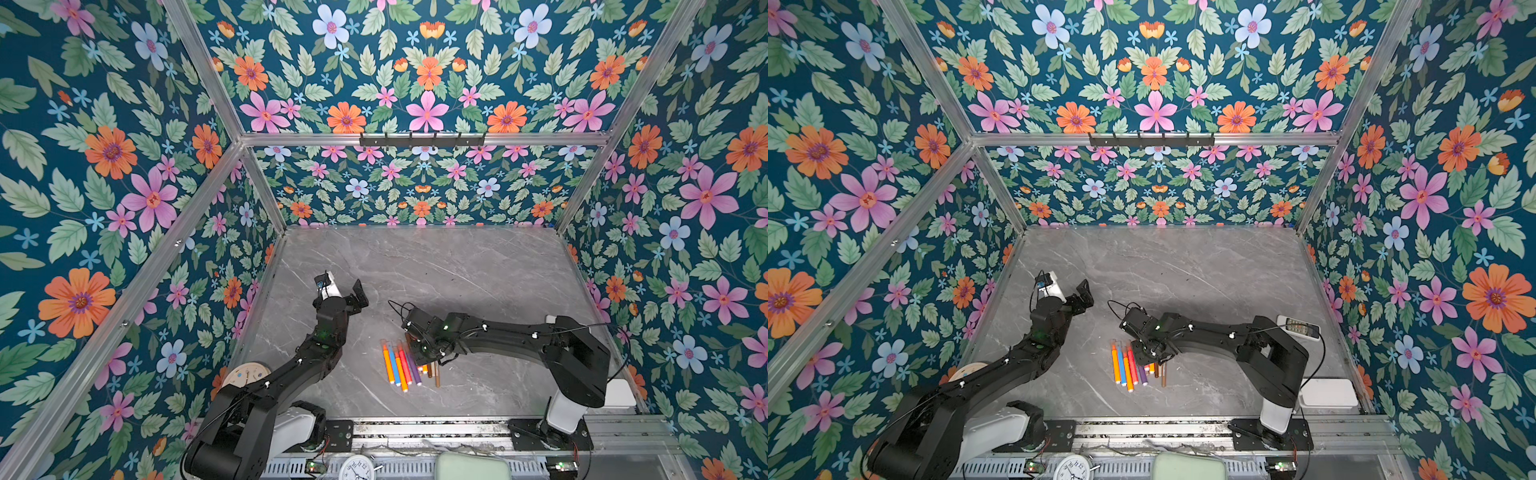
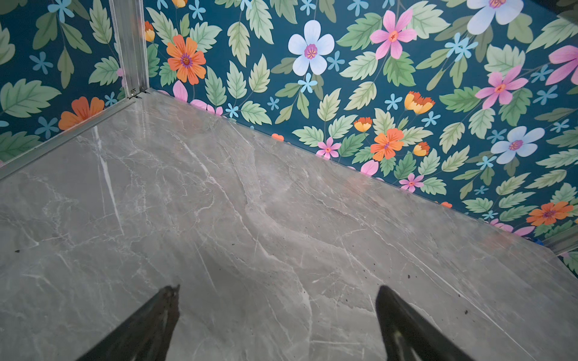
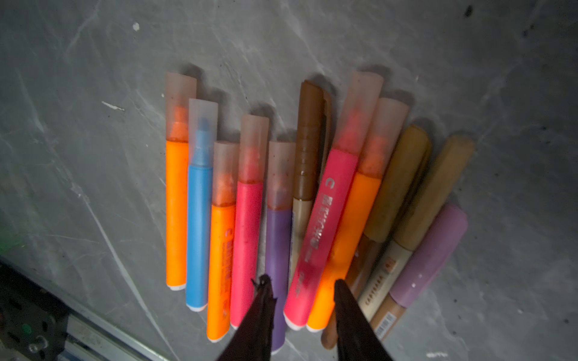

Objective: Remove pen caps from pens
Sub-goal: Pick up the pen from the center of the table.

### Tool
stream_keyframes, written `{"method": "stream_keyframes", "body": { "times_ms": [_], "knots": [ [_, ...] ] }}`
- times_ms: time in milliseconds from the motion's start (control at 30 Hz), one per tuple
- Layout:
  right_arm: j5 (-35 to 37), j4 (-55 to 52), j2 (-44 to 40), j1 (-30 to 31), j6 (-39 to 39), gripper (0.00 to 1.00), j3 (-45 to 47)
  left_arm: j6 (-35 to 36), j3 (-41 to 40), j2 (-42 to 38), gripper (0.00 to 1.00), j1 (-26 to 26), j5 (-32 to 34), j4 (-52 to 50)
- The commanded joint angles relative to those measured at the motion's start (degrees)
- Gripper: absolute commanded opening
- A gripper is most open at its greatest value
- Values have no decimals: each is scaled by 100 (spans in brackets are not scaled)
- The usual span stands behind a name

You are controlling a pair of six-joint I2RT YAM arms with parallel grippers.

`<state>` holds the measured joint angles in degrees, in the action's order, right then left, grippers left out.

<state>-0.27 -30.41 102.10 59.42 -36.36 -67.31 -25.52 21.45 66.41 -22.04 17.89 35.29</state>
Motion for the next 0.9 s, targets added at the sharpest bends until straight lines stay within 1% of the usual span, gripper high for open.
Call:
{"method": "stream_keyframes", "body": {
  "times_ms": [0, 167, 433, 500, 867],
  "knots": [
    [132, -354, 205, 3, -91, 31, -174, -41, 26, -6, 100, 0, 42, -81],
    [163, -410, 382, 5, -162, 28, -214, -28, 52, 12, 100, 2, 30, -119],
    [184, -426, 436, 1, -277, 22, -160, -23, 92, 38, 100, 2, -21, -162],
    [282, -493, 445, 3, -329, 17, -168, -10, 98, 39, 100, 7, -21, -176],
    [569, -718, 494, 0, -433, 17, -216, -6, 127, 78, 100, 3, -45, -208]
  ]
}}
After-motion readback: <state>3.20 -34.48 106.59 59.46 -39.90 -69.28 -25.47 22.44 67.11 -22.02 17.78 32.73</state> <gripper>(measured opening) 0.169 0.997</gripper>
